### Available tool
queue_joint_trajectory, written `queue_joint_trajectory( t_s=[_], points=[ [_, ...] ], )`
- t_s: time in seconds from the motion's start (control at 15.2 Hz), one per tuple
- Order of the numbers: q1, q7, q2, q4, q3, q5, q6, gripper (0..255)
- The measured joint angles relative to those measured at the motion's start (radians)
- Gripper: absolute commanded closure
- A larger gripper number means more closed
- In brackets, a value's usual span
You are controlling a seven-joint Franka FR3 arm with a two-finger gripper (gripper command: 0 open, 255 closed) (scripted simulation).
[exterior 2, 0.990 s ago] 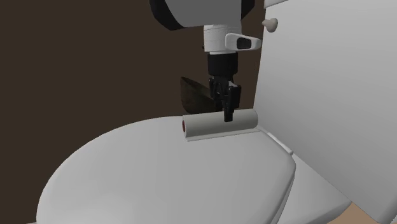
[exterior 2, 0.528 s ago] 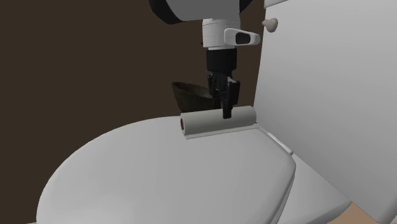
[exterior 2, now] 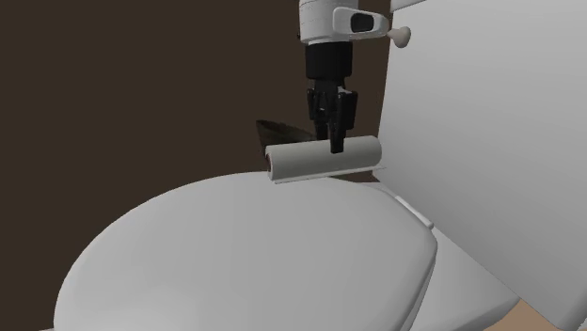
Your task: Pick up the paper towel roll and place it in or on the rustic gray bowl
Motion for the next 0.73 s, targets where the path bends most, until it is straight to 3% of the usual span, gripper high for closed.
queue_joint_trajectory(
  t_s=[0.73],
  points=[
    [-0.001,-0.028,-0.057,0.09,-0.006,0.027,-0.143,255]
  ],
)
